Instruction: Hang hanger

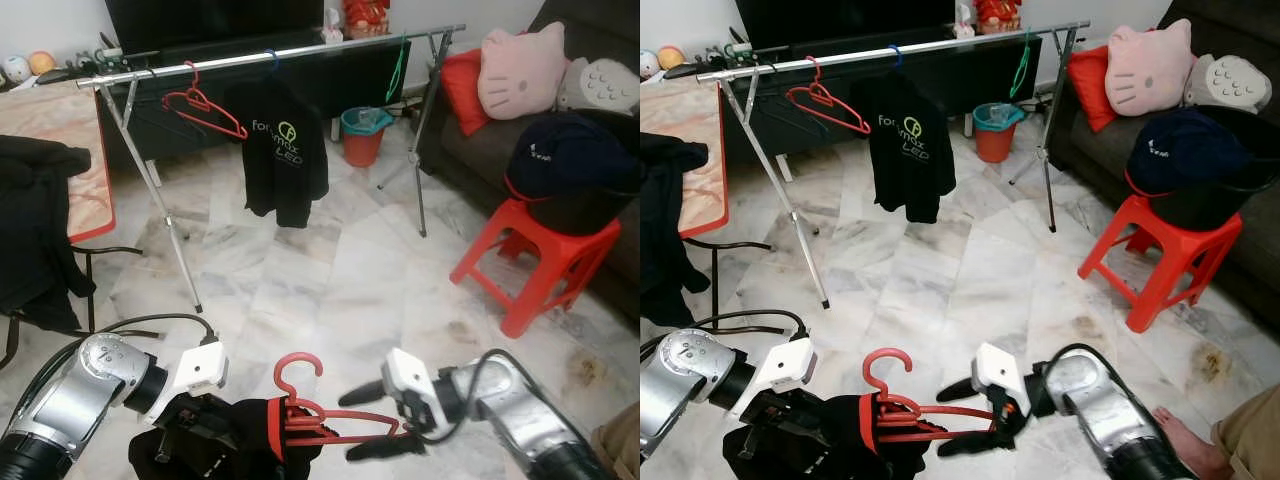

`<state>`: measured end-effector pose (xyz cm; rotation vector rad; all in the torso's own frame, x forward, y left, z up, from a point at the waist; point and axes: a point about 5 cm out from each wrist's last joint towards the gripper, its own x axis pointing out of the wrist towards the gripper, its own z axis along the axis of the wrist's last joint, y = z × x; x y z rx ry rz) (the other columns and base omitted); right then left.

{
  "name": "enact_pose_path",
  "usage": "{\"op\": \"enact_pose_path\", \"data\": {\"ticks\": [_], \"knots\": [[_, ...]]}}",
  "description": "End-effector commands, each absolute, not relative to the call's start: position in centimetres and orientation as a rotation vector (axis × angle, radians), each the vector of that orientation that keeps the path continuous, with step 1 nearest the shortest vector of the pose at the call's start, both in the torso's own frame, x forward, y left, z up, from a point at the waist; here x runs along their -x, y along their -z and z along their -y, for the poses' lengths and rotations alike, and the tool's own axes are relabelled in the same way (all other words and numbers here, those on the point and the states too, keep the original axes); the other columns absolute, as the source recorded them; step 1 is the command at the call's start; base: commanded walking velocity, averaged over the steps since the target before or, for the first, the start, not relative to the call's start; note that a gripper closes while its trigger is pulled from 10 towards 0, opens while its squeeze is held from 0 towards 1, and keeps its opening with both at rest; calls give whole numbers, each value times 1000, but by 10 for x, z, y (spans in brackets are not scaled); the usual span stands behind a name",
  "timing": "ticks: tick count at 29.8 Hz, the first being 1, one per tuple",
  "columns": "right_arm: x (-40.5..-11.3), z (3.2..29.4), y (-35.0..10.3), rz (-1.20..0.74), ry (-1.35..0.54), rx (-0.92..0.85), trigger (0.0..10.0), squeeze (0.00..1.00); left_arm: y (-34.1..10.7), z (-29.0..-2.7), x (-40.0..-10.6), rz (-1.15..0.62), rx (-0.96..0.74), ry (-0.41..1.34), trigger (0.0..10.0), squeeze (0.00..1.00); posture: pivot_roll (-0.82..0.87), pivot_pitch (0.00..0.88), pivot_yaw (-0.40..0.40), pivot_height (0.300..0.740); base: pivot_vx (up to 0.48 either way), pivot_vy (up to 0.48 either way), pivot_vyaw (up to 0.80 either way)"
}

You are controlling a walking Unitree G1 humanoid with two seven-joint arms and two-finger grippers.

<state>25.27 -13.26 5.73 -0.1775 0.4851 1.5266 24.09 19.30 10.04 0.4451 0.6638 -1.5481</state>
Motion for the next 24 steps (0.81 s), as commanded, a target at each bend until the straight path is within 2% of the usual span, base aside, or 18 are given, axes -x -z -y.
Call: {"op": "enact_pose_path", "data": {"ticks": [1,13,21,22,23,24], "knots": [[-258,133,-61,-464,-1513,166,10000,0,-107,-188,-243,-628,-459,1564,10000,0,40,0,12,740,0,0,0],[-249,127,-53,-535,-1605,45,10000,0,-108,-185,-242,-619,-457,1561,10000,0,52,0,0,740,0,0,0],[-248,124,-39,-576,-1590,39,10000,0,-110,-183,-243,-611,-460,1563,10000,0,58,0,-3,740,0,0,0],[-248,124,-38,-576,-1577,37,7882,0,-110,-183,-243,-611,-460,1562,10000,0,66,0,-7,740,0,0,0],[-249,123,-37,-578,-1565,28,1490,0,-110,-183,-243,-611,-461,1561,10000,0,66,0,-7,740,0,0,0],[-249,123,-37,-578,-1565,28,1490,0,-110,-183,-243,-611,-461,1561,10000,0,66,0,-7,740,0,0,0]]}}
